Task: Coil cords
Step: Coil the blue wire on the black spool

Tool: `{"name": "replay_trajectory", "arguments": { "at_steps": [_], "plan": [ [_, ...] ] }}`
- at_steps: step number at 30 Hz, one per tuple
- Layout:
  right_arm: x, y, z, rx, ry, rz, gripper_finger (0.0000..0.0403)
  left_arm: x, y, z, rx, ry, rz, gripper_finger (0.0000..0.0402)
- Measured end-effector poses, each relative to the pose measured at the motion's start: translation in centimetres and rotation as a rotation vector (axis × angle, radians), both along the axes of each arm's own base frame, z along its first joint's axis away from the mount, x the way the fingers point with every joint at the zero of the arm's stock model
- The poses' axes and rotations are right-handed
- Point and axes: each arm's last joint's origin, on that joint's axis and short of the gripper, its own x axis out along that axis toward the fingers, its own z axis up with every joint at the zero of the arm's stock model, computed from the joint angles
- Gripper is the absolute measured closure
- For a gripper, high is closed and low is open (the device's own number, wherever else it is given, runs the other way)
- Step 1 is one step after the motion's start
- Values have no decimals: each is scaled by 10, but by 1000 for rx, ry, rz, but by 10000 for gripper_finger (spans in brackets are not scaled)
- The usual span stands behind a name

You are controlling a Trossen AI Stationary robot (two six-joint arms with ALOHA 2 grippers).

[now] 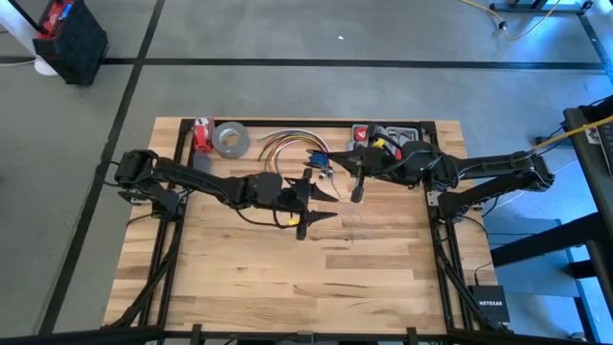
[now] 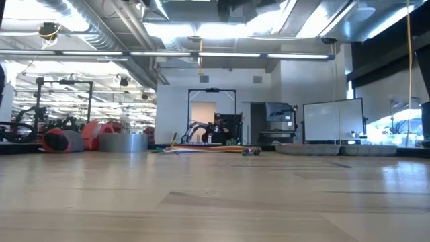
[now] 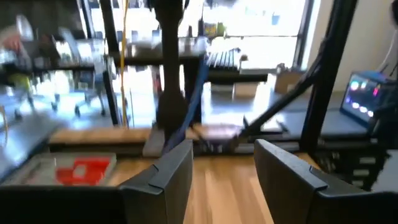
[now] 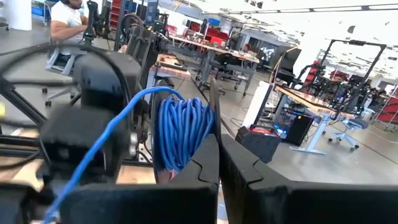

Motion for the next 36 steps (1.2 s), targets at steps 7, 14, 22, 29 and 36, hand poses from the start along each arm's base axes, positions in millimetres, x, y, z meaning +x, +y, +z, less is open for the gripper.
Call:
{"name": "replay_trajectory", "arguments": {
  "at_steps": [7,14,22,29,36],
  "plan": [
    [0,0,0,0,-3,0,401,-1,-6,11,65,-117,8,237],
    [0,0,0,0,2,0,401,-1,-5,1,84,-10,49,238],
    [0,0,-3,-3,32,0,401,-16,-5,8,108,96,107,238],
    [0,0,-3,-3,28,0,401,-8,-4,8,118,11,127,238],
    [0,0,-3,-2,25,0,401,-1,-1,1,137,-7,137,238]
  ]
}}
